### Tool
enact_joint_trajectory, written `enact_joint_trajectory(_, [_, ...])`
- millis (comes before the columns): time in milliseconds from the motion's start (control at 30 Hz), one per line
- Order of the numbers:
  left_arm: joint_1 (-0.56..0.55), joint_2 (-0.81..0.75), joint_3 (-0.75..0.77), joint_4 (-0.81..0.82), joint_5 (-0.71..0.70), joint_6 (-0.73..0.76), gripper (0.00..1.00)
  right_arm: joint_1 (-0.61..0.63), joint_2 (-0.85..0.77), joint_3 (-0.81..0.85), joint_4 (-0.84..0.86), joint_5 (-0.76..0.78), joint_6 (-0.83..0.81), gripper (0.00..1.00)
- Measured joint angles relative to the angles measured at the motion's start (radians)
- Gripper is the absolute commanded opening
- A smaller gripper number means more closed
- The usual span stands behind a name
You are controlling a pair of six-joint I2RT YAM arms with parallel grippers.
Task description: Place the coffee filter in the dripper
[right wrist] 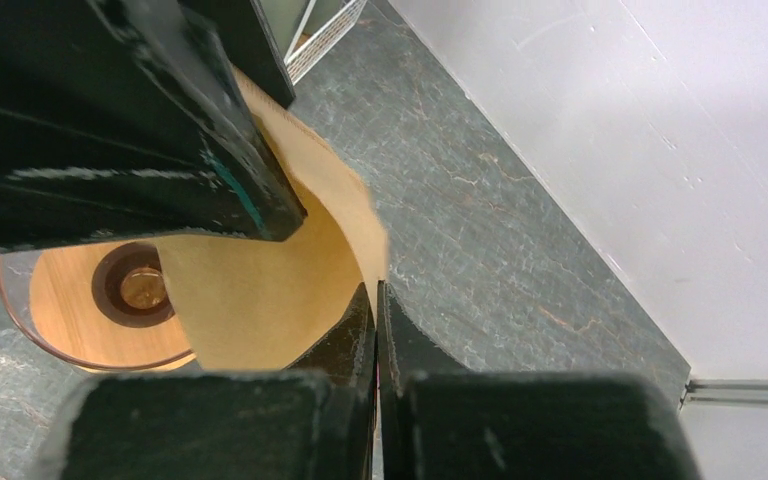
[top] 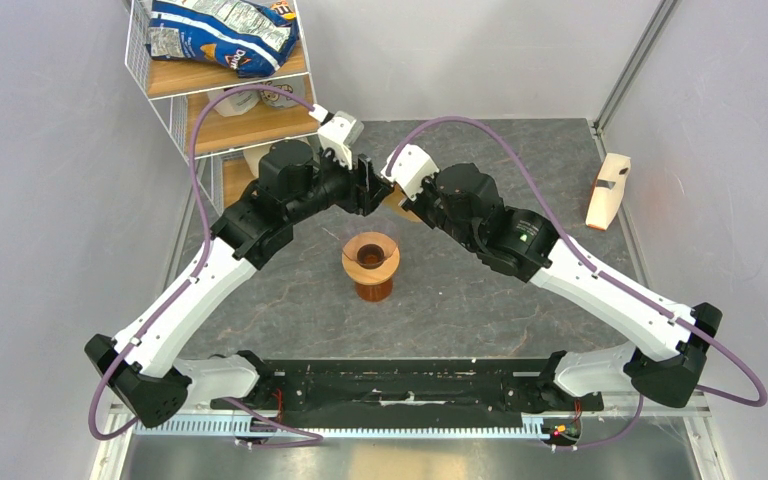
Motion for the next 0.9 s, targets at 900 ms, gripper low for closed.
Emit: enact_joint_trajectory(900, [-0.005, 0.012, -0.007, 0.023, -0.112, -0.113, 0.73, 0.019, 0.023, 0.061, -0.027, 0.126, 0.254, 0.00])
